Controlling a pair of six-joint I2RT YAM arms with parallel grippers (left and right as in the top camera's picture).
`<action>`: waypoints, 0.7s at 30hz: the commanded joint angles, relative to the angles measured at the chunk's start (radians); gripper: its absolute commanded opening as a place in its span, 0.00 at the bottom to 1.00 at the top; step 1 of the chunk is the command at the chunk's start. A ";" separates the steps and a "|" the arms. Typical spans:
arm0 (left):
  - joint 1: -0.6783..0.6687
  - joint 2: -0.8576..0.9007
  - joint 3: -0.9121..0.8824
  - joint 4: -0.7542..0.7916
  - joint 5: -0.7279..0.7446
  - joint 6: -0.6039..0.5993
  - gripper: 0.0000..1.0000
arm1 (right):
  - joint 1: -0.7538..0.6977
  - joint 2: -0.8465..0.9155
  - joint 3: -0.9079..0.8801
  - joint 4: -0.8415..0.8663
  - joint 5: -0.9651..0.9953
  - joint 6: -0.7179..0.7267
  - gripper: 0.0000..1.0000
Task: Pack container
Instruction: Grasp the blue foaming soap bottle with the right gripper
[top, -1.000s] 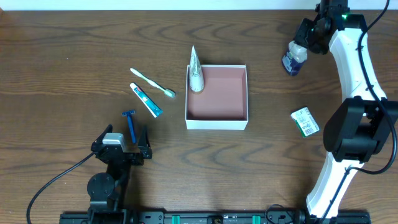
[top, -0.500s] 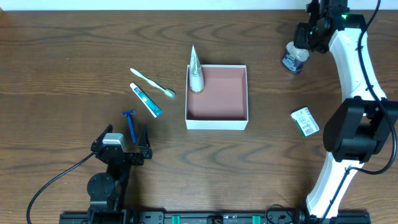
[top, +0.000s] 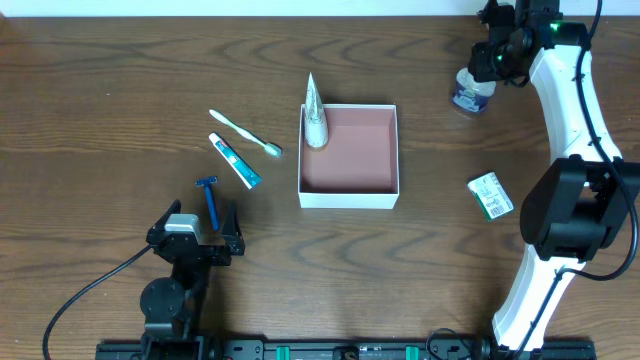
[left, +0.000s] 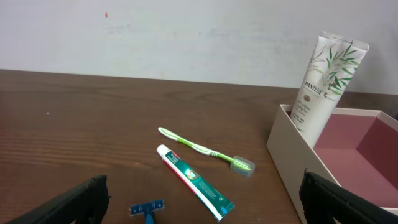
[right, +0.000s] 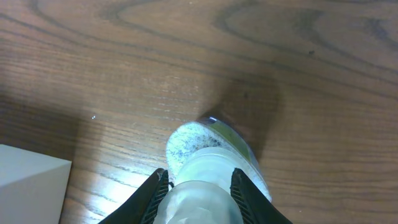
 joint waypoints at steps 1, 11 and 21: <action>0.003 0.000 -0.016 -0.035 0.021 0.013 0.98 | 0.011 0.004 0.002 -0.021 -0.051 -0.025 0.06; 0.003 0.000 -0.016 -0.035 0.021 0.013 0.98 | 0.011 -0.084 0.003 -0.035 -0.137 -0.026 0.09; 0.003 0.000 -0.016 -0.035 0.021 0.013 0.98 | 0.016 -0.239 0.003 -0.077 -0.182 0.018 0.08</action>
